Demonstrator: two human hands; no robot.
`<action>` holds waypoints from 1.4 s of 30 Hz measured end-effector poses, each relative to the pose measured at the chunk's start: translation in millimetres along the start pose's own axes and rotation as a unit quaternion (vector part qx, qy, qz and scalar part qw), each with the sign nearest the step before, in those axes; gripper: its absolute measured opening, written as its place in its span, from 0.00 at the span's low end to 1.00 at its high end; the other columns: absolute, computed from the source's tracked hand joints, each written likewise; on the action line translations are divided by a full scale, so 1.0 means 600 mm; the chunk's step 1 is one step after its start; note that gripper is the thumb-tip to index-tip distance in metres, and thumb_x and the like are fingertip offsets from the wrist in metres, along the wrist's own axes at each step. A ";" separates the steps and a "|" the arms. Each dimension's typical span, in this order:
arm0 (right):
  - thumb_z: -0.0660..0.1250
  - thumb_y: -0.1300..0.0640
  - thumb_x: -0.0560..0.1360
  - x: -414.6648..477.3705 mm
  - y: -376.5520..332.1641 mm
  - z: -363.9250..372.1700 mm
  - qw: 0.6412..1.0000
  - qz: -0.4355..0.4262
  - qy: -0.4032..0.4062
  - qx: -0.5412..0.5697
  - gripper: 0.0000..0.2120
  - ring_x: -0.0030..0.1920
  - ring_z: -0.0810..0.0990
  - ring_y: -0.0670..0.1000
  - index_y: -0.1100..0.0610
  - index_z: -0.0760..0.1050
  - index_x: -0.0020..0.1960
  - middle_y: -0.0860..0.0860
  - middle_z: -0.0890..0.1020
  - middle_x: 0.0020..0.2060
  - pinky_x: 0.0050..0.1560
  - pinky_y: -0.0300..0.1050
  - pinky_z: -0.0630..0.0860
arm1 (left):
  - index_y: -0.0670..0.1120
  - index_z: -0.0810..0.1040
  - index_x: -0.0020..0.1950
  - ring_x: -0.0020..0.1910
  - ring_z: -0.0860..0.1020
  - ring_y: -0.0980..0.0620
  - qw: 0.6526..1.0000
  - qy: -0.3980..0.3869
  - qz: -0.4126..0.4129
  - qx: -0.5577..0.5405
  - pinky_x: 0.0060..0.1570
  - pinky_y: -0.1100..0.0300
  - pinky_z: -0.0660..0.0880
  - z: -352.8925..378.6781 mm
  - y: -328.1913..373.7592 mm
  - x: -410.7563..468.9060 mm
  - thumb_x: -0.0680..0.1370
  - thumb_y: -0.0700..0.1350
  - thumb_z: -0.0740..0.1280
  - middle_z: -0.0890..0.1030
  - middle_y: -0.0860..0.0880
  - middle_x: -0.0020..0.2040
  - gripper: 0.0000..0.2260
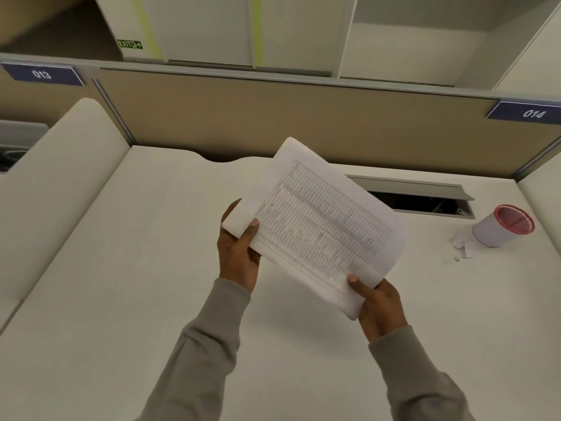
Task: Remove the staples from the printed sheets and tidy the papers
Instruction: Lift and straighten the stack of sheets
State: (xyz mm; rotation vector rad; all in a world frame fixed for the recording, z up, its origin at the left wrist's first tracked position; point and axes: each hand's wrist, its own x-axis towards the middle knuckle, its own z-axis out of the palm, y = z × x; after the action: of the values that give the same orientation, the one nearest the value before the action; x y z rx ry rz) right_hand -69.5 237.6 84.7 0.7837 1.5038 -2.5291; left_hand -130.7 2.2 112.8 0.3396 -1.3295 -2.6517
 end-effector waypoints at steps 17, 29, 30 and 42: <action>0.82 0.41 0.59 -0.034 0.011 0.005 0.962 -0.013 0.154 -0.225 0.58 0.72 0.66 0.56 0.54 0.51 0.76 0.57 0.63 0.72 0.72 0.57 0.66 | 0.58 0.75 0.61 0.63 0.76 0.36 0.991 -0.049 0.076 0.097 0.60 0.36 0.76 0.046 0.043 -0.012 0.82 0.44 0.64 0.75 0.40 0.64 0.12; 0.74 0.61 0.73 0.023 -0.144 0.051 0.912 -0.217 -0.117 -0.328 0.19 0.52 0.84 0.50 0.57 0.76 0.62 0.50 0.84 0.54 0.55 0.57 0.81 | 0.56 0.76 0.59 0.58 0.77 0.44 0.965 -0.134 0.125 0.188 0.56 0.46 0.78 0.063 0.039 -0.020 0.79 0.42 0.64 0.77 0.48 0.59 0.12; 0.72 0.65 0.74 0.023 -0.139 0.052 0.914 -0.224 -0.118 -0.317 0.15 0.52 0.84 0.52 0.57 0.78 0.60 0.51 0.85 0.53 0.54 0.59 0.81 | 0.55 0.75 0.61 0.59 0.77 0.45 0.964 -0.130 0.133 0.191 0.57 0.49 0.78 0.061 0.038 -0.018 0.79 0.42 0.64 0.76 0.47 0.62 0.13; 0.70 0.69 0.74 0.030 -0.071 0.062 0.931 -0.274 -0.028 -0.239 0.14 0.51 0.83 0.47 0.55 0.79 0.56 0.49 0.84 0.50 0.53 0.46 0.81 | 0.54 0.80 0.53 0.51 0.81 0.47 0.943 -0.040 0.192 0.268 0.47 0.55 0.82 0.078 0.012 0.003 0.76 0.58 0.67 0.83 0.55 0.49 0.11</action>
State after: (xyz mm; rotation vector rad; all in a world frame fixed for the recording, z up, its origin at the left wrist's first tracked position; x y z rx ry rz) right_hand -113.3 231.0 124.3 0.2364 2.4519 -2.2792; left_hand -145.0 33.6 145.6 0.0186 -1.9077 -1.9781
